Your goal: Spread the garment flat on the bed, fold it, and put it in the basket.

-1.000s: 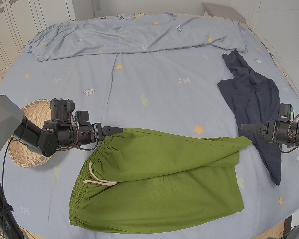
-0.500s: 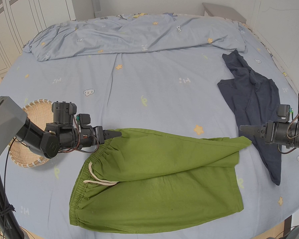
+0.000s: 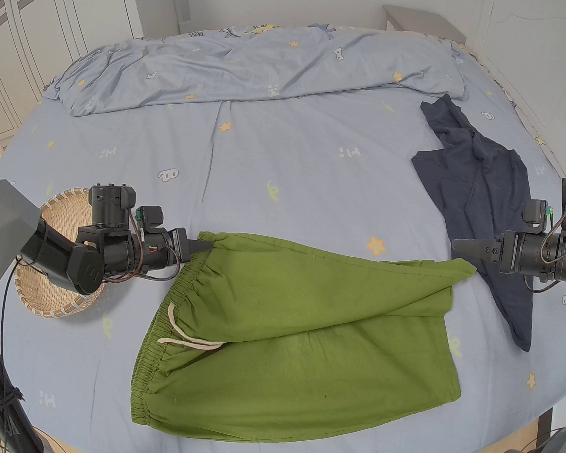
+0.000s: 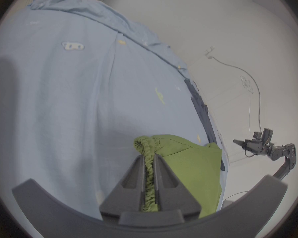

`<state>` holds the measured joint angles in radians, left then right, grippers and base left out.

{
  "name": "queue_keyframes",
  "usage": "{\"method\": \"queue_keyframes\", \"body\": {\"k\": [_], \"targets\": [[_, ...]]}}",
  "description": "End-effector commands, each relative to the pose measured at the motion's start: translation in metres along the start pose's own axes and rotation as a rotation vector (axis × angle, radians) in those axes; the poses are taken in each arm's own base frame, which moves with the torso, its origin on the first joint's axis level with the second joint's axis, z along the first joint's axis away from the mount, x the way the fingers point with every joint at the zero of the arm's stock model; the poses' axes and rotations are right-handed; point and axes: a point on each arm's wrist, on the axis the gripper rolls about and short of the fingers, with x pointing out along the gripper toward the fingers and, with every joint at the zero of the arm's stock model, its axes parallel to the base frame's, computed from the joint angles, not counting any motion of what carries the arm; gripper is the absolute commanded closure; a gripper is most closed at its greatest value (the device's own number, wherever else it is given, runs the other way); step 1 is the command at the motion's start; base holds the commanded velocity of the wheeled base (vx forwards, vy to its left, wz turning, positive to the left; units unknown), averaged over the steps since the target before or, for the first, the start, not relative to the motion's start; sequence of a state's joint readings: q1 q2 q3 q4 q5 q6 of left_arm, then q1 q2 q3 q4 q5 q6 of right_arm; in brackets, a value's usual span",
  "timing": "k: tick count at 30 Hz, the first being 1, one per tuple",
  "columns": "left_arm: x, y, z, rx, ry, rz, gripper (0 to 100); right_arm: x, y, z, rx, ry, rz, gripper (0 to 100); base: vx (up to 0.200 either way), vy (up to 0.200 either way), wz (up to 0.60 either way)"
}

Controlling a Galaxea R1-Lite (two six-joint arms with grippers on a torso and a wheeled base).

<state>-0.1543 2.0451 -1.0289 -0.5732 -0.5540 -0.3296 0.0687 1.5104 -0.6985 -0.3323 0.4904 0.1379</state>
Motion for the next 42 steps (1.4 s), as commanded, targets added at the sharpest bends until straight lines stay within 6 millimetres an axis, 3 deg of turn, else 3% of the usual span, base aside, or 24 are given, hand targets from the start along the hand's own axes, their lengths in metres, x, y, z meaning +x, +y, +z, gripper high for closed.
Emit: {"method": "queue_keyframes", "body": {"k": [1,6,15,19,24,32,42], "targets": [[-0.019,-0.006,0.017,0.005,-0.077,-0.001,100,0.001,0.0,0.0,0.0,0.0,-0.001,0,0.0,0.0,0.0],[-0.033,0.006,0.028,-0.007,-0.137,0.026,100,0.0,0.0,0.001,0.0,-0.004,0.0,0,0.0,0.0,0.0],[-0.032,0.01,0.027,-0.008,-0.135,0.037,100,0.001,-0.004,0.005,0.012,-0.013,-0.005,0,0.0,0.0,0.0],[-0.035,0.011,0.027,-0.008,-0.139,0.04,100,0.022,-0.02,0.015,0.048,-0.002,-0.018,0,0.0,0.0,0.0],[-0.032,0.013,0.025,-0.012,-0.132,0.042,100,0.064,-0.053,0.033,0.108,0.014,-0.034,0,0.0,0.0,0.0],[-0.033,0.013,0.025,-0.011,-0.132,0.044,100,0.089,-0.091,0.024,0.159,0.056,0.012,0,0.0,0.0,0.0],[-0.036,0.017,0.026,-0.016,-0.137,0.054,100,0.105,-0.102,0.014,0.172,0.073,0.016,0,0.0,0.0,0.0]]}}
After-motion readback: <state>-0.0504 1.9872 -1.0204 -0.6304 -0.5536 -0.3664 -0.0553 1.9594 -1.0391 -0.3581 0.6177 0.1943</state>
